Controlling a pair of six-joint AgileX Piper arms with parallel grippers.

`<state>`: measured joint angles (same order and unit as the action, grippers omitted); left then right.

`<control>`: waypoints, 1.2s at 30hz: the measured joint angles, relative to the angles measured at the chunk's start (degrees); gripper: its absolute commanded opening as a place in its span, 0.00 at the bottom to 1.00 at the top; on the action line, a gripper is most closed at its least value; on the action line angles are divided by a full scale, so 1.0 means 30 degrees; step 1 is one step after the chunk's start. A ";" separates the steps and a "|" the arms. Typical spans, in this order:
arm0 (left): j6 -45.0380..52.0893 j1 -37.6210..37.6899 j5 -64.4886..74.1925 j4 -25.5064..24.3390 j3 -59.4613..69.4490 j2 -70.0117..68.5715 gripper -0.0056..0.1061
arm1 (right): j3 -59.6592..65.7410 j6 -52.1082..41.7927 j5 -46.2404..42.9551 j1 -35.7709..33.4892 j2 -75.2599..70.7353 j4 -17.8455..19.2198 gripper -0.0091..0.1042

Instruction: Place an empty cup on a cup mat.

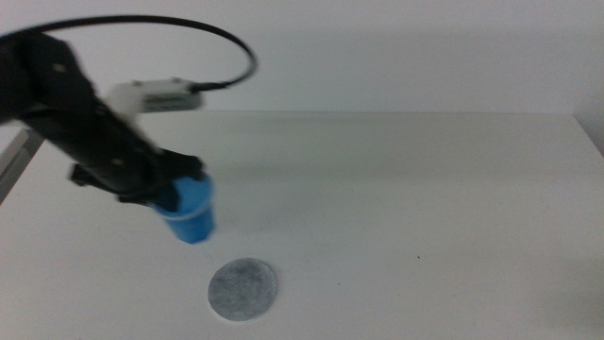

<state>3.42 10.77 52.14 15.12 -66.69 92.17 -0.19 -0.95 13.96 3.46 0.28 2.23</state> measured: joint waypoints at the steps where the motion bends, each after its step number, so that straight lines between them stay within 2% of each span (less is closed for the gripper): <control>1: -0.0382 0.0594 -0.0041 -0.0047 0.0034 -0.0035 0.03 | 0.0000 0.0000 0.0000 0.0000 0.0000 0.0000 0.90; 8: -0.2538 0.3765 -0.0466 -0.0621 0.0037 0.0989 0.03 | 0.0000 0.0000 0.0000 0.0000 0.0000 0.0000 0.90; 22: -0.2579 0.4080 -0.0729 -0.0858 0.0293 0.3420 0.04 | 0.0000 0.0000 0.0000 0.0000 0.0000 0.0000 0.90; 26: -0.2420 0.4080 -0.0852 -0.0778 0.0293 0.3535 0.08 | 0.0000 0.0000 0.0000 0.0000 0.0000 0.0000 0.90; 29: -0.2232 0.4080 -0.0891 -0.0778 0.0293 0.3547 0.16 | 0.0000 0.0000 0.0000 0.0000 0.0000 0.0000 0.90; 32: -0.2157 0.4080 -0.0846 -0.0778 0.0293 0.3619 0.28 | 0.0000 0.0000 0.0000 0.0000 0.0000 0.0000 0.90; 34: -0.2159 0.4080 -0.0600 -0.0689 0.0293 0.3619 0.42 | 0.0000 0.0000 0.0000 0.0000 0.0000 0.0000 0.90; 36: -0.2082 0.4080 -0.0129 -0.0601 0.0293 0.3390 0.61 | 0.0000 0.0000 0.0000 0.0000 0.0000 0.0000 0.90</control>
<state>-2.83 23.01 51.76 13.32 -65.81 102.34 -0.19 -0.95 13.96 3.46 0.28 2.23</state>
